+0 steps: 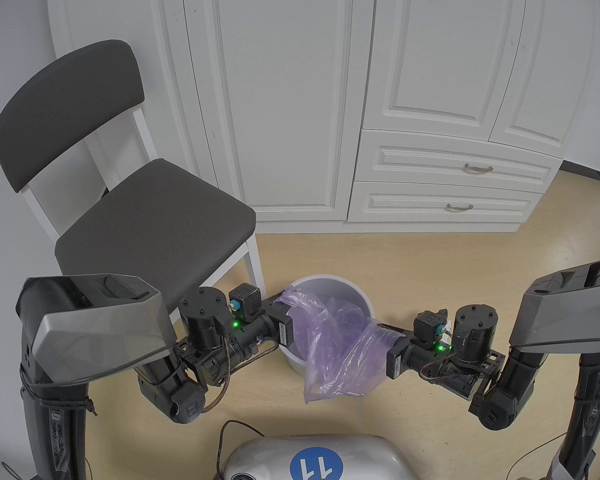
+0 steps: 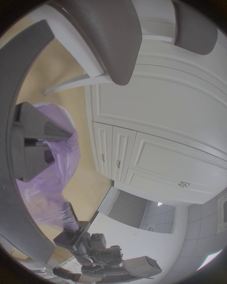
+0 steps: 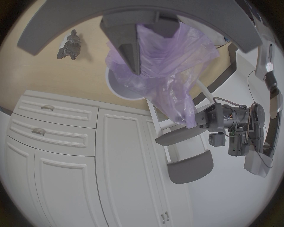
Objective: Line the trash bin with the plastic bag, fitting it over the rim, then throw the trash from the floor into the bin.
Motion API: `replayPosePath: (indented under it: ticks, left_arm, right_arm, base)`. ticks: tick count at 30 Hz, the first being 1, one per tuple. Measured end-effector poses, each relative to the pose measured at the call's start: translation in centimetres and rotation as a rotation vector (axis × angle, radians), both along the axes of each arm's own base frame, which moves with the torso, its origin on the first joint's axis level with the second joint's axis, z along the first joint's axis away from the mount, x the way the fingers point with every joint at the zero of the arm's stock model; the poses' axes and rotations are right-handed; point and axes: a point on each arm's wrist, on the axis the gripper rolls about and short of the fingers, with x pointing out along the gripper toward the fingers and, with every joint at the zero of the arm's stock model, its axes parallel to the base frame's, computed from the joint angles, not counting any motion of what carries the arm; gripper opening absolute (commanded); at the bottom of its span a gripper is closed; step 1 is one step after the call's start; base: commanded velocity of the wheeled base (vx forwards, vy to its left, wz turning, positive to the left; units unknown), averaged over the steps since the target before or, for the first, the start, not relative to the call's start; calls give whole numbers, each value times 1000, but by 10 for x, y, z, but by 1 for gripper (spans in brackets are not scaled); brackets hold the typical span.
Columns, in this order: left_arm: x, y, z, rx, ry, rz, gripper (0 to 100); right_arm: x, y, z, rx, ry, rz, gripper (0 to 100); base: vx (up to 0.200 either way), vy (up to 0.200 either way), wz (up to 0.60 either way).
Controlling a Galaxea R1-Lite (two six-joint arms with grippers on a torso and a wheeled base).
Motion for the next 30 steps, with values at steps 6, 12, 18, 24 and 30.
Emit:
replayPosePath:
  ticks: [6,12,18,24,30]
  left_arm:
    - [27,12,-6,-46,-4,63,0]
    - [34,17,-12,-70,20,88,0]
    - [34,17,-16,-67,28,144,0]
    - [34,19,-21,-88,57,193,0]
    - [33,18,-23,-91,67,194,0]
  right_arm:
    - [11,5,-7,69,35,-20,0]
    - [18,8,-9,104,43,-30,0]
    - [20,9,-12,104,47,-34,0]
    - [21,10,-14,112,53,-37,0]
    - [22,11,-17,110,61,-38,0]
  base:
    - [0,0,0]
    - [0,0,0]
    - [0,0,0]
    - [0,0,0]
    - [0,0,0]
